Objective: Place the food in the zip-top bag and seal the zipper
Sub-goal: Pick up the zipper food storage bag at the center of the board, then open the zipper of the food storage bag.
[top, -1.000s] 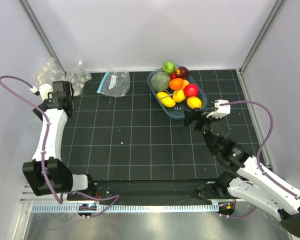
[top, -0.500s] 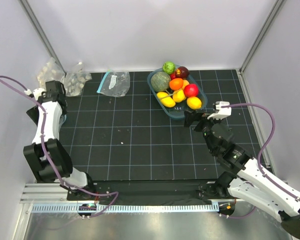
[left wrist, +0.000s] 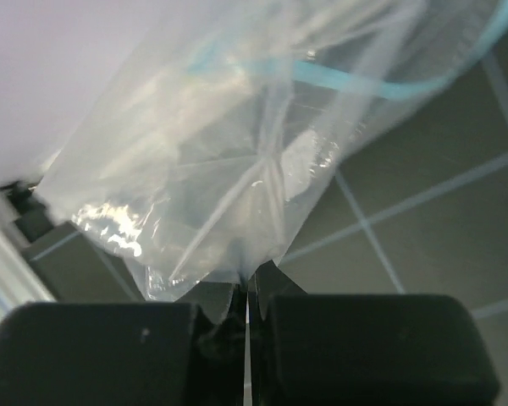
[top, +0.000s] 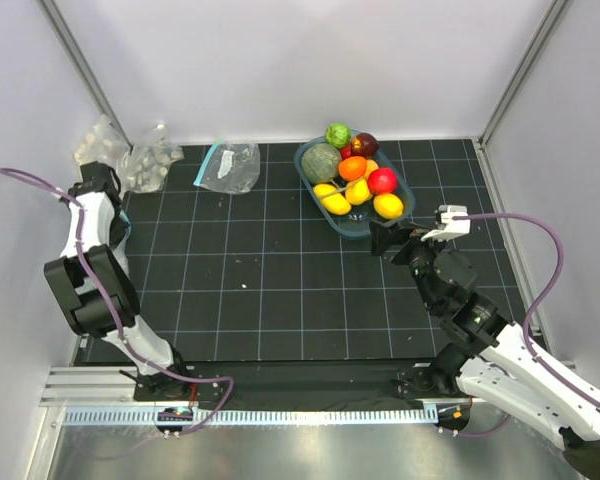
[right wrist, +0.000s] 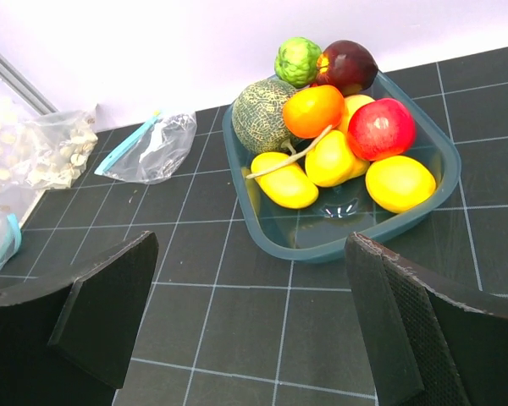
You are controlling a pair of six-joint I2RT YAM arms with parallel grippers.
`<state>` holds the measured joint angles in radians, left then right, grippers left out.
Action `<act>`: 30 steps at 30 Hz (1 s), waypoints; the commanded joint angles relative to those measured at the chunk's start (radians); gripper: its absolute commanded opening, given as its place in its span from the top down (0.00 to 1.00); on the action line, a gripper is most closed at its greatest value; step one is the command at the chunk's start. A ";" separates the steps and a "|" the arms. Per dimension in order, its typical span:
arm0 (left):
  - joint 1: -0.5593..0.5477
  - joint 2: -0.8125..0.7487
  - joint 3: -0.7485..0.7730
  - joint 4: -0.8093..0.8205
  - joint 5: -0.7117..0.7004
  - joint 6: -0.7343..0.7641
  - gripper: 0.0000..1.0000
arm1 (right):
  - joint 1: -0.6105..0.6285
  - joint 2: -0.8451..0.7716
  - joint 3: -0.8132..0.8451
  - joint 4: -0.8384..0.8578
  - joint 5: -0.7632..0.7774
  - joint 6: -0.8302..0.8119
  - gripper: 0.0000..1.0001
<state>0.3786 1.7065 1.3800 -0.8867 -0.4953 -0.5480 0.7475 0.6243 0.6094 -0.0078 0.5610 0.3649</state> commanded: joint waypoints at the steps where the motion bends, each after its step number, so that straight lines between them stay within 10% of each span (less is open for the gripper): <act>1: -0.076 -0.109 0.027 0.071 0.181 -0.030 1.00 | -0.002 0.008 0.010 0.038 -0.004 0.005 0.00; 10: -0.448 -0.419 -0.280 0.414 0.608 -0.312 1.00 | 0.000 0.090 0.036 0.017 0.017 -0.003 0.00; 17: -0.834 -0.389 -0.228 0.544 0.574 -0.391 1.00 | 0.000 0.101 0.050 0.014 0.017 -0.009 0.00; 22: -0.869 -0.289 -0.262 0.779 0.802 -0.402 1.00 | -0.002 0.097 0.033 0.023 0.028 -0.021 0.00; 30: -0.833 -0.401 -0.500 0.954 0.672 -0.429 0.97 | -0.002 0.132 0.050 0.019 -0.004 -0.017 0.00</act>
<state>-0.4637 1.3815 0.9764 -0.1051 0.1970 -0.9466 0.7475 0.7452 0.6136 -0.0231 0.5632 0.3592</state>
